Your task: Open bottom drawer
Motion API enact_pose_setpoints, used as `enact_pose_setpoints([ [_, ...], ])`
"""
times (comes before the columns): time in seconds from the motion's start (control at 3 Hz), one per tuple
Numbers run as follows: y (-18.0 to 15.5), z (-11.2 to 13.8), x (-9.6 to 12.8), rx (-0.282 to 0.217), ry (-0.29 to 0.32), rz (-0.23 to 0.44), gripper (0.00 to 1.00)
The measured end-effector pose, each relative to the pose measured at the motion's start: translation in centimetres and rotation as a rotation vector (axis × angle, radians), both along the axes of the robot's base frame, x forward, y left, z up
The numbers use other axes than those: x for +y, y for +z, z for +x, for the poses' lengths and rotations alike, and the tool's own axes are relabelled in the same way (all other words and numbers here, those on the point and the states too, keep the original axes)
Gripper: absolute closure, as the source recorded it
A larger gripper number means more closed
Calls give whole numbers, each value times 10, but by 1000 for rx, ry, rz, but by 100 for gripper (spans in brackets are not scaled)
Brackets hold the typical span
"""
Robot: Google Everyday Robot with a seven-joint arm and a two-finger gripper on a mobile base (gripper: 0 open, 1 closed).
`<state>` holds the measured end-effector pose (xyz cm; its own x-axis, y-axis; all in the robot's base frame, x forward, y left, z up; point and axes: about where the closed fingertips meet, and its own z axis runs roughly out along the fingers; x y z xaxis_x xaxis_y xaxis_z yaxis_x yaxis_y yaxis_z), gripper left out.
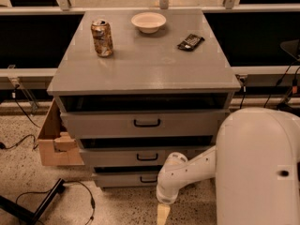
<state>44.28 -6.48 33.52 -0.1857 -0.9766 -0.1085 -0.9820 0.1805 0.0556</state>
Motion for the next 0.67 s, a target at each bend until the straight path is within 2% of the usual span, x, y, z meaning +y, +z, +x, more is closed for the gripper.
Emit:
enact_pose_setpoints([
  [0.33, -31, -4, -4, -14, -5, -4, 0],
  [0.67, -86, 14, -15, -49, 14, 2, 0],
])
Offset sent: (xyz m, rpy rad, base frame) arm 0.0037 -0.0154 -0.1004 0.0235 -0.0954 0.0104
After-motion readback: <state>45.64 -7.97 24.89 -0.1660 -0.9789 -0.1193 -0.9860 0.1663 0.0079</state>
